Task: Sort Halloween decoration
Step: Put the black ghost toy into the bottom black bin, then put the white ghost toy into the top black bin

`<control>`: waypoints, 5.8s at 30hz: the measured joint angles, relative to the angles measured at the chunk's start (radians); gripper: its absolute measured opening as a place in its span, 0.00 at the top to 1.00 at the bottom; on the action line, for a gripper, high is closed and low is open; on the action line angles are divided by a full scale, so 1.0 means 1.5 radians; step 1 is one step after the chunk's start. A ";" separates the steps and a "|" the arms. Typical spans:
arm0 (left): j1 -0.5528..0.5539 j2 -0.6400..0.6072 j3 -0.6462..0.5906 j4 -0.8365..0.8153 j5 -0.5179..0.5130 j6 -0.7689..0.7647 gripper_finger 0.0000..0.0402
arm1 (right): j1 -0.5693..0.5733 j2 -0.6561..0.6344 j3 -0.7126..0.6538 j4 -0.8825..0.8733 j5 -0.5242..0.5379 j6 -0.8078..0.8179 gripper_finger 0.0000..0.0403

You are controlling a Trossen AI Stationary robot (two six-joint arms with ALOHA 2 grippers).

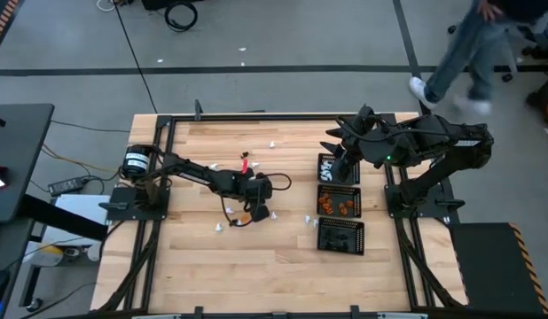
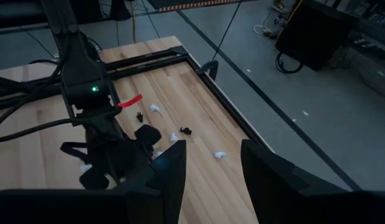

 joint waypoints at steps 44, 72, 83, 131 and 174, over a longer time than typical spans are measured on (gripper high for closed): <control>0.081 0.000 0.125 0.108 0.286 -0.088 0.99 | 0.000 -0.016 0.000 -0.027 -0.003 -0.024 0.61; -0.057 0.364 0.629 0.227 0.244 -0.135 0.93 | 0.089 -0.049 0.001 0.002 -0.007 0.041 0.61; -0.055 0.325 0.626 0.078 0.324 -0.056 0.77 | 0.118 -0.049 0.001 -0.011 0.035 0.044 0.61; -0.079 -0.088 0.102 0.091 0.226 0.139 1.00 | 0.116 -0.008 0.000 -0.040 0.108 0.095 0.61; -0.254 -0.542 -0.252 -0.198 0.134 0.015 0.47 | -0.048 0.150 0.001 0.186 -0.108 0.053 0.61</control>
